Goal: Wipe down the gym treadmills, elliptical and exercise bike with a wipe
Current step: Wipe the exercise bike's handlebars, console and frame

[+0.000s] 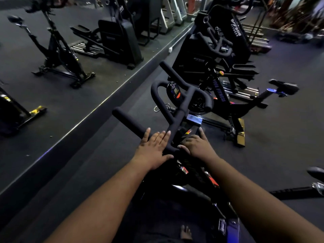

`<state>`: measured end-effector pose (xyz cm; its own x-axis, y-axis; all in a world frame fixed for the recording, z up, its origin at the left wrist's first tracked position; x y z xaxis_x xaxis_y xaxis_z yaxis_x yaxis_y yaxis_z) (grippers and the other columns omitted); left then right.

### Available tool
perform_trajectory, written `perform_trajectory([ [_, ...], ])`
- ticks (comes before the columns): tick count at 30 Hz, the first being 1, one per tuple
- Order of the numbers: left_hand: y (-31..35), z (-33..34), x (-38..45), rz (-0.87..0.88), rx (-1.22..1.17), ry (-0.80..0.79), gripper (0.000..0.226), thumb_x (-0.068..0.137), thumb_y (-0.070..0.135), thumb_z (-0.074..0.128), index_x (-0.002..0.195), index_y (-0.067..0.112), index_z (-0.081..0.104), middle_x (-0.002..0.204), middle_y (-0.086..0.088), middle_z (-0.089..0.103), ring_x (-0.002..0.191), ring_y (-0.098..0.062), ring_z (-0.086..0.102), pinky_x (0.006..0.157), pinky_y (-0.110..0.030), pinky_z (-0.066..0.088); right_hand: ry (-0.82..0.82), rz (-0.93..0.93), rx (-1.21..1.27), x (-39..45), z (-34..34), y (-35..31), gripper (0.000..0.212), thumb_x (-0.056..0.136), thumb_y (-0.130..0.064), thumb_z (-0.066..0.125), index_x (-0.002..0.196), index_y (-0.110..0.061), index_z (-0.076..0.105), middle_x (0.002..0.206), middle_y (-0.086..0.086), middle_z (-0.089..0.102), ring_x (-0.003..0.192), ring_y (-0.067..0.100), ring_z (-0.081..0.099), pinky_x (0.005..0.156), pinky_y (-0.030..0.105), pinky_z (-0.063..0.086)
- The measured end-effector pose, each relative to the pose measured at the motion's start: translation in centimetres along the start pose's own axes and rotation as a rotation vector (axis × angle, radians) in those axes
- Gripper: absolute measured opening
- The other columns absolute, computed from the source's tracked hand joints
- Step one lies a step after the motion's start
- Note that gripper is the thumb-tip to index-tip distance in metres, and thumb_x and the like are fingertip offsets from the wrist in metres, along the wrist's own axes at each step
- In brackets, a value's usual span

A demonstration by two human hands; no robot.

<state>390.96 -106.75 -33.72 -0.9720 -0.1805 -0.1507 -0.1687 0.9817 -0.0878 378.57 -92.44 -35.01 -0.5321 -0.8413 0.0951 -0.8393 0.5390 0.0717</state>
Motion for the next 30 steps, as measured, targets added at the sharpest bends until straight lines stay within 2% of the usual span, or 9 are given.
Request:
perform_trajectory([
  [2, 0.0, 0.1, 0.1, -0.002, -0.002, 0.002, 0.090, 0.097, 0.075, 0.017, 0.158, 0.023, -0.025, 0.171, 0.002, -0.009, 0.157, -0.013, -0.006, 0.117, -0.054, -0.026, 0.092, 0.053, 0.109, -1.8, 0.7, -0.9, 0.077, 0.103, -0.065, 0.007, 0.102, -0.021, 0.071, 0.103, -0.002, 0.071, 0.120, 0.024, 0.059, 0.121, 0.048, 0.003],
  [4, 0.1, 0.3, 0.4, -0.006, -0.021, 0.004, 0.091, 0.097, 0.075, 0.018, 0.157, 0.023, -0.025, 0.171, 0.003, -0.010, 0.157, -0.013, -0.007, 0.117, -0.055, -0.026, 0.199, 0.080, 0.189, -5.1, 2.4, -1.7, 0.065, 0.103, -0.065, 0.021, 0.137, -0.020, 0.053, 0.140, 0.006, 0.055, 0.144, 0.027, 0.036, 0.122, 0.052, 0.004],
  [7, -0.1, 0.3, 0.4, -0.009, -0.031, -0.001, 0.091, 0.096, 0.075, 0.018, 0.156, 0.024, -0.026, 0.171, 0.003, -0.011, 0.157, -0.013, -0.008, 0.117, -0.055, -0.026, 0.203, 0.057, 0.167, -7.2, 3.9, -1.3, 0.082, 0.097, -0.076, 0.023, 0.157, -0.020, 0.027, 0.162, 0.006, 0.031, 0.156, 0.022, 0.010, 0.120, 0.060, 0.001],
  [14, 0.2, -0.1, 0.0, -0.027, 0.001, -0.017, 0.089, 0.097, 0.075, 0.016, 0.152, 0.024, -0.032, 0.171, 0.003, -0.014, 0.156, -0.012, -0.012, 0.117, -0.055, -0.027, -0.073, 0.115, 0.107, -0.9, 1.3, 3.8, 0.126, 0.062, -0.099, -0.008, 0.153, -0.028, 0.042, 0.164, -0.007, 0.028, 0.156, 0.012, 0.002, 0.113, 0.067, -0.015],
  [19, 0.3, 0.1, -0.1, -0.043, -0.003, -0.011, 0.088, 0.097, 0.074, 0.017, 0.145, 0.024, -0.036, 0.170, 0.004, -0.015, 0.156, -0.012, -0.016, 0.116, -0.055, -0.028, 0.147, 0.122, 0.166, -4.4, 2.6, 0.8, 0.089, 0.089, -0.082, 0.030, 0.150, -0.018, 0.043, 0.160, 0.004, 0.039, 0.152, 0.020, 0.015, 0.119, 0.060, -0.008],
  [22, 0.4, 0.1, -0.2, -0.048, -0.021, -0.002, 0.088, 0.094, 0.075, 0.015, 0.146, 0.024, -0.035, 0.170, 0.004, -0.015, 0.155, -0.011, -0.016, 0.115, -0.053, -0.029, 0.285, -0.011, 0.093, -7.3, 3.4, -3.1, 0.084, 0.089, -0.042, 0.066, 0.158, -0.014, 0.028, 0.163, 0.005, 0.034, 0.155, 0.022, 0.016, 0.121, 0.060, 0.007],
  [25, 0.5, -0.2, -0.3, -0.051, -0.009, -0.020, 0.087, 0.092, 0.073, 0.011, 0.146, 0.023, -0.035, 0.170, 0.004, -0.017, 0.155, -0.011, -0.019, 0.116, -0.052, -0.029, 0.361, -0.179, 0.050, -6.6, 2.4, -3.5, 0.068, 0.091, -0.032, 0.050, 0.155, -0.014, 0.036, 0.157, 0.002, 0.043, 0.154, 0.016, 0.019, 0.123, 0.055, 0.009],
  [28, 0.6, -0.3, -0.3, -0.057, 0.004, -0.041, 0.088, 0.099, 0.071, 0.018, 0.152, 0.020, -0.031, 0.170, 0.003, -0.018, 0.155, -0.012, -0.019, 0.115, -0.053, -0.030, 0.251, -0.157, -0.015, -4.4, 1.2, -0.3, 0.060, 0.092, -0.049, 0.044, 0.145, -0.022, 0.055, 0.142, -0.003, 0.060, 0.139, 0.016, 0.050, 0.122, 0.059, -0.003],
  [30, 0.6, -0.1, -0.3, -0.054, 0.004, -0.046, 0.089, 0.099, 0.071, 0.018, 0.153, 0.020, -0.030, 0.170, 0.003, -0.018, 0.155, -0.012, -0.020, 0.115, -0.054, -0.030, 0.124, -0.037, -0.006, -4.0, 1.2, 2.2, 0.076, 0.089, -0.068, 0.035, 0.146, -0.020, 0.051, 0.149, 0.002, 0.054, 0.142, 0.022, 0.047, 0.118, 0.063, -0.009],
])
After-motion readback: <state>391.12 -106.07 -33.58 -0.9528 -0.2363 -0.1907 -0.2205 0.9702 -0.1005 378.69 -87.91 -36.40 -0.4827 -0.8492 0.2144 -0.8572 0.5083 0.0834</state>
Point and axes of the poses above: each hand's wrist, its own x-axis towards the middle knuckle, its own z-axis out of the palm, y = z × x, the point moved 5 cm from there along x, towards the middle knuckle
